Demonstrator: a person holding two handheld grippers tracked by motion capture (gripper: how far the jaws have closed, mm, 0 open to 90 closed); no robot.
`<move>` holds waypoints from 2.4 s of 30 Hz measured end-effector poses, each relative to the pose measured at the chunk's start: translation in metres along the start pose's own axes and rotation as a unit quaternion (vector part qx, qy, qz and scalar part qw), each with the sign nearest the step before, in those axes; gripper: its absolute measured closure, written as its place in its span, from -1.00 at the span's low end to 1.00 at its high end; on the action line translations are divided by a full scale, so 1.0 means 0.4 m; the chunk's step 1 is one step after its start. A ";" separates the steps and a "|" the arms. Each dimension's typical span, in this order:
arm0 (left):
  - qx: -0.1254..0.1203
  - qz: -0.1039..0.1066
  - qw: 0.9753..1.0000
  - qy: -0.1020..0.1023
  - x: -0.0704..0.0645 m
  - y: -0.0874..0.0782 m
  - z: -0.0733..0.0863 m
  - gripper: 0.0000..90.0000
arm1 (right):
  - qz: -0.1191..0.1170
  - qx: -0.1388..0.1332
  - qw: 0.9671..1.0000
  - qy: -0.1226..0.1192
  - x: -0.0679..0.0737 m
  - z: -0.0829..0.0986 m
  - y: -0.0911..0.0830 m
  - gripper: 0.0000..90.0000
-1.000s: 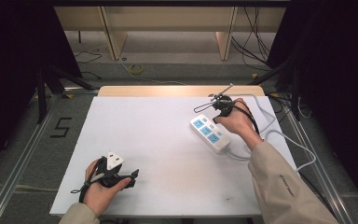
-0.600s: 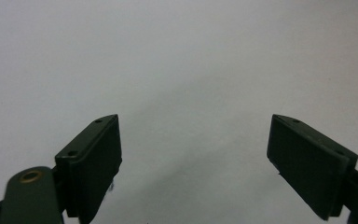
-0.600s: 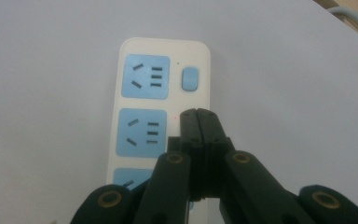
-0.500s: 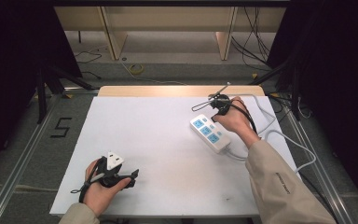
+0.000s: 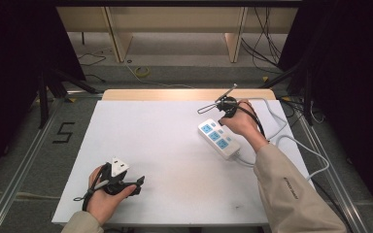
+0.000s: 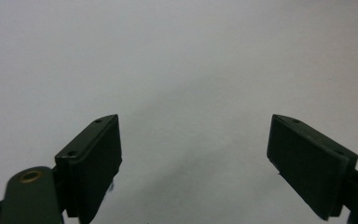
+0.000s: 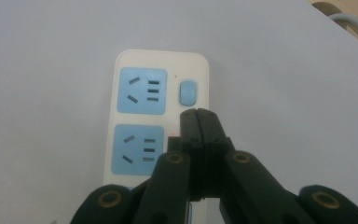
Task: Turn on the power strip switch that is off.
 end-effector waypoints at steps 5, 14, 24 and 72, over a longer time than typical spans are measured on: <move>0.000 0.001 1.000 0.000 0.000 0.000 0.000 -0.61 | 0.001 0.001 1.000 0.001 -0.001 -0.010 0.000 1.00; 0.000 0.000 1.000 0.001 0.000 0.000 -0.001 -0.61 | 0.000 0.003 1.000 0.001 -0.002 -0.021 0.014 1.00; 0.000 0.001 1.000 -0.001 -0.001 0.001 0.000 -0.61 | -0.002 0.006 1.000 0.006 -0.010 -0.028 0.030 1.00; 0.000 0.002 1.000 0.000 -0.001 0.002 0.000 -0.61 | -0.004 0.015 1.000 0.006 -0.007 -0.072 0.075 1.00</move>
Point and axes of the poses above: each handheld gripper's, and its own axes: y roughly forward along the jaws, z roughly out of its underside, x roughly to its left, the point moved 4 cm from there along y, roughly forward along the jaws, and after that the axes turned 13 degrees about x, right-handed, at the moved point
